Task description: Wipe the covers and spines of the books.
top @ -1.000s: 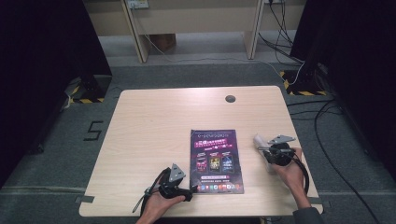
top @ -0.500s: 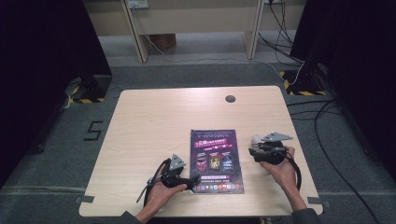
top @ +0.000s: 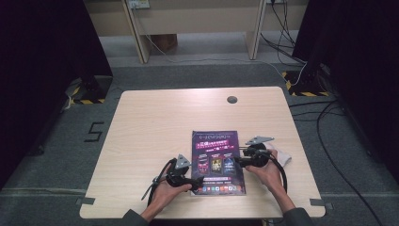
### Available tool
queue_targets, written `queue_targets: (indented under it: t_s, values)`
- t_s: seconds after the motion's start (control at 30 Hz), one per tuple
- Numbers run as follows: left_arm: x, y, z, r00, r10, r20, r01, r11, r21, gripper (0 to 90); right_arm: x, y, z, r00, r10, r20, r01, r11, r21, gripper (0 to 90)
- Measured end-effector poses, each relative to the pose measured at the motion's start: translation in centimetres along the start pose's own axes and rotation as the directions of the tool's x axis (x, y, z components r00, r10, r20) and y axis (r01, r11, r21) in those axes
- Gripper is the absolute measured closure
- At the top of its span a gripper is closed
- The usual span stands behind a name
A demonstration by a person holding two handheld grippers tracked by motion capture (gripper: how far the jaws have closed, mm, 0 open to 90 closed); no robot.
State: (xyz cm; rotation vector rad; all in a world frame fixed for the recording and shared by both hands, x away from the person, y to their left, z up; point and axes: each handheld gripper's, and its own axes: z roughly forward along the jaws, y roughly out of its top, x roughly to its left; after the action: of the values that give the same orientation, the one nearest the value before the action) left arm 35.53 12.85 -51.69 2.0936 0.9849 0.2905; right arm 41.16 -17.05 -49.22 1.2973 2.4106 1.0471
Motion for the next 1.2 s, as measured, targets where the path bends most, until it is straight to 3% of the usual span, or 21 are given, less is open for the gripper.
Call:
queue_targets:
  t_s: [0.17,0.23,0.53,0.9,1.03,1.07,1.2]
  values:
    - [-0.5,-0.1,0.0,0.9996,0.020,0.018,-0.020,0.9998,0.000,17.1,0.2,-0.1,0.9,0.9992,0.013,-0.037,-0.012,1.000,0.018,47.7]
    - [-1.0,-0.1,0.1,0.9992,0.032,0.024,-0.032,0.9995,0.002,16.7,0.3,-0.1,1.0,0.9996,0.005,-0.027,-0.004,1.000,0.027,47.5]
    - [-1.7,-0.6,-0.6,0.9997,0.015,0.019,-0.016,0.9997,0.017,18.4,0.0,0.1,1.4,0.9971,0.048,-0.059,-0.047,0.999,0.012,47.0]
    - [-2.8,-1.9,-2.3,0.9954,0.046,0.084,-0.051,0.9975,0.049,19.1,0.6,0.3,1.9,0.9934,0.050,-0.104,-0.047,0.999,0.023,47.6]
    - [-2.8,-2.4,-2.7,0.9949,0.028,0.097,-0.031,0.9990,0.032,20.9,0.6,0.5,2.1,0.9924,0.048,-0.113,-0.045,0.999,0.024,51.2]
    - [-2.6,-2.4,-2.7,0.9954,0.003,0.095,-0.006,0.9996,0.027,21.6,0.6,0.5,2.1,0.9921,0.051,-0.115,-0.049,0.999,0.024,52.1]
    - [-1.8,-2.2,-2.8,0.9978,-0.030,0.060,0.030,0.9995,0.007,20.8,0.1,0.6,2.2,0.9882,0.081,-0.130,-0.079,0.997,0.021,55.0]
